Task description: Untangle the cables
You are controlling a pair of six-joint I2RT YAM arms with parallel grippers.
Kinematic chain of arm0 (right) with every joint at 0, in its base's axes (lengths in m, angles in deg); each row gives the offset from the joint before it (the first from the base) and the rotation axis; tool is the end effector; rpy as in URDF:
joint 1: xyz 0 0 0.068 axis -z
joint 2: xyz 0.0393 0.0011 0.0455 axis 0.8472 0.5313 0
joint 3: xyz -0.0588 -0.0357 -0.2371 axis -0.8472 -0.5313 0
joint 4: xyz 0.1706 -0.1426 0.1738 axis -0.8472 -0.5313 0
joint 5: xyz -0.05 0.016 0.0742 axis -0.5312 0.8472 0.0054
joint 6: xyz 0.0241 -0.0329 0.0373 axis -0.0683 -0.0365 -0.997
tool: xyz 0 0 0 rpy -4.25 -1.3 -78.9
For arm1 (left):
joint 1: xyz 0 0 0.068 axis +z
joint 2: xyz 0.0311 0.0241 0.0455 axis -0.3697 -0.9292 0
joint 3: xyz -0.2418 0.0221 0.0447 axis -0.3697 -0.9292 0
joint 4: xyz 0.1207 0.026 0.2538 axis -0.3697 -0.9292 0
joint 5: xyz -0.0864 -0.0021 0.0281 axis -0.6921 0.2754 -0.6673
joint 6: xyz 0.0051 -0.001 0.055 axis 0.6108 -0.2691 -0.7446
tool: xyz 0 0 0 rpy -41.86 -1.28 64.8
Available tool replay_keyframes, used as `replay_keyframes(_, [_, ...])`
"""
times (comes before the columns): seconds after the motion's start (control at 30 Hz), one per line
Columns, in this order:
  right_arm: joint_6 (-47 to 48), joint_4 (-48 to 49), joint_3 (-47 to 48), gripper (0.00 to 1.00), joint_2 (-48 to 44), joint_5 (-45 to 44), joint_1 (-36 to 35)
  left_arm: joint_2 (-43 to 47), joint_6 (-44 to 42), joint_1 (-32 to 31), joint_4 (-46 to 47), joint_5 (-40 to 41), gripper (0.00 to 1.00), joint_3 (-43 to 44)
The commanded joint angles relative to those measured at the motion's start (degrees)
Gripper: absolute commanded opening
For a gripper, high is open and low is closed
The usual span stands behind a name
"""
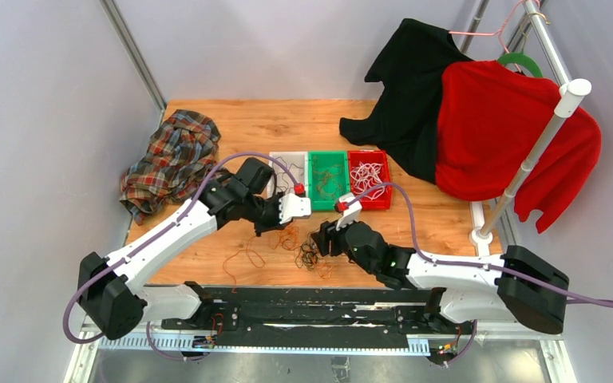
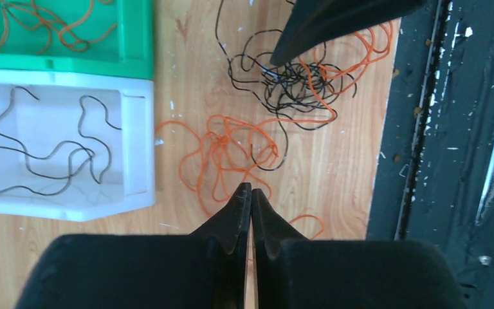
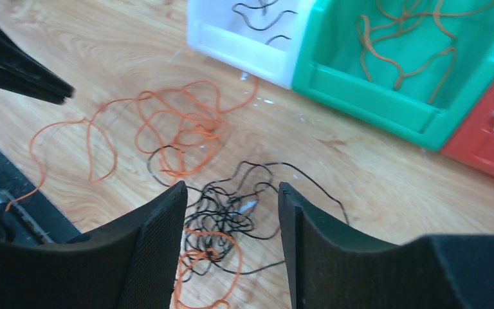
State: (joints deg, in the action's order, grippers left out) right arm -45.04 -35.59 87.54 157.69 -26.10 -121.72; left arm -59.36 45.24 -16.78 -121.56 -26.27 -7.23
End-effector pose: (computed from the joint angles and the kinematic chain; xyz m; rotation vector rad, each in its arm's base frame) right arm 0.1320 0.2369 0.1633 -0.3843 1.8532 0.7197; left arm 0.2042 -0.1825 0.2534 1.7283 1.8080 -0.5318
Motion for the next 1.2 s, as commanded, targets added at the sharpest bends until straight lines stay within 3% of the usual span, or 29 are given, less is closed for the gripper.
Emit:
replay_keyframes(0.0, [2.1,2.1,3.1,0.56,3.7,7.1,-1.6,-0.4,2.7,0.1,-1.7,-0.2,0.11,-2.4])
replay_keyframes(0.13, [4.1,3.0,3.4,0.58,8.4,13.0,-1.7,-2.9,1.1,2.8,-1.9,-0.9,0.4,-2.2])
replay_keyframes(0.23, [7.0,3.2,3.3,0.58,10.0,14.8,-1.6,-4.4,0.5,3.8,-2.1,-1.3,0.48,-2.1])
replay_keyframes(0.57, [13.8,1.8,7.4,0.4,13.1,12.6,-1.1,-4.0,-1.0,4.5,-4.7,-4.7,0.52,-1.3])
replay_keyframes(0.87, [23.4,-6.1,3.5,0.54,-0.1,17.6,-1.1,-3.6,-6.3,4.8,-7.9,-5.9,0.53,-1.1])
replay_keyframes(1.03, [31.4,-9.7,6.0,0.56,2.7,23.2,-1.1,-5.5,-3.7,5.5,-8.0,-6.5,0.53,0.6])
replay_keyframes(1.17, [35.3,-10.6,9.0,0.55,7.6,22.8,-1.1,-4.9,-3.3,7.0,-7.9,-6.8,0.55,1.3])
